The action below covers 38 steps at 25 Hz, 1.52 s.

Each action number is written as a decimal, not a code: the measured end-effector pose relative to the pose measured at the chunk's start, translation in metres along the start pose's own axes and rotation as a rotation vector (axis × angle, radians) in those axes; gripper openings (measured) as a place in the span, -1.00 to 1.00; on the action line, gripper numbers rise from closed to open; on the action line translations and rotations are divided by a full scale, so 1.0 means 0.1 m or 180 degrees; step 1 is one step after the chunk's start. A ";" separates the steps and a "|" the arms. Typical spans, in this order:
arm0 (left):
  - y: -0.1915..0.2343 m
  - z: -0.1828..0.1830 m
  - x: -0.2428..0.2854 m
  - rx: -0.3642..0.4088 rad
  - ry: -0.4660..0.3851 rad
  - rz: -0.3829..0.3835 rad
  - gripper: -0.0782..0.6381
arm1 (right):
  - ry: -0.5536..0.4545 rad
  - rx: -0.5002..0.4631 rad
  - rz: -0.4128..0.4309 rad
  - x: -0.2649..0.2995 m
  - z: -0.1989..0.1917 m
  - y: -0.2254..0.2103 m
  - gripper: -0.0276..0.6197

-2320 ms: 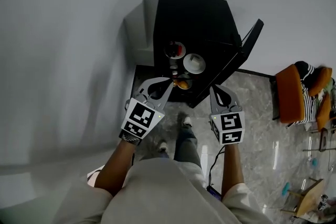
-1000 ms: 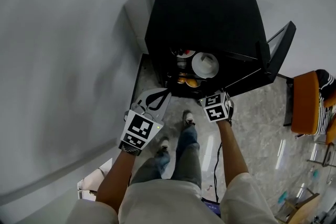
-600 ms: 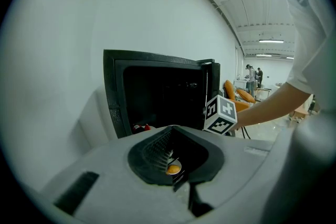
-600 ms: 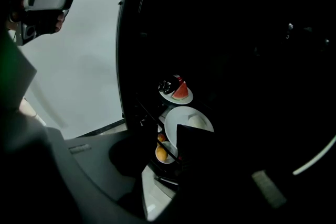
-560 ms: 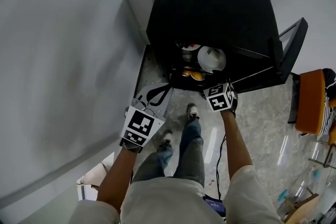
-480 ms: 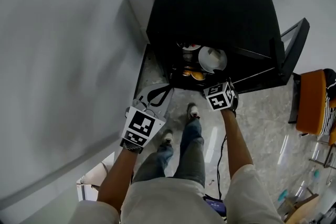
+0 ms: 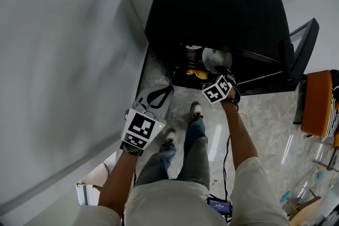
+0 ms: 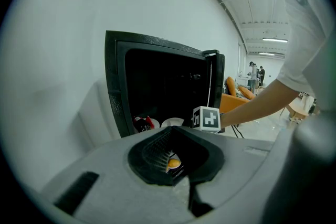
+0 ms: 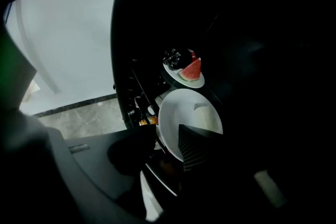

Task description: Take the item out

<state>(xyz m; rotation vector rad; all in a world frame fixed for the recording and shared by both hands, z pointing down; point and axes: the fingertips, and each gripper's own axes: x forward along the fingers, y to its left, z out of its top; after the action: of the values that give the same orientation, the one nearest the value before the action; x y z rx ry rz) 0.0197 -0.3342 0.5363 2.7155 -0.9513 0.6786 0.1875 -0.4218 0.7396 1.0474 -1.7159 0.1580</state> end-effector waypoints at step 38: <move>-0.15 -0.30 0.11 -0.0120 0.0142 -0.0100 -0.77 | -0.0003 -0.1272 -0.0446 0.12 -0.14 0.14 -0.64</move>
<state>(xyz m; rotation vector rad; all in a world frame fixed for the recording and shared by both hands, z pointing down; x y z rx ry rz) 0.0258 -0.3192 0.5681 2.6651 -0.9003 0.7052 0.1871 -0.4127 0.7605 0.8624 -1.5834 -0.2657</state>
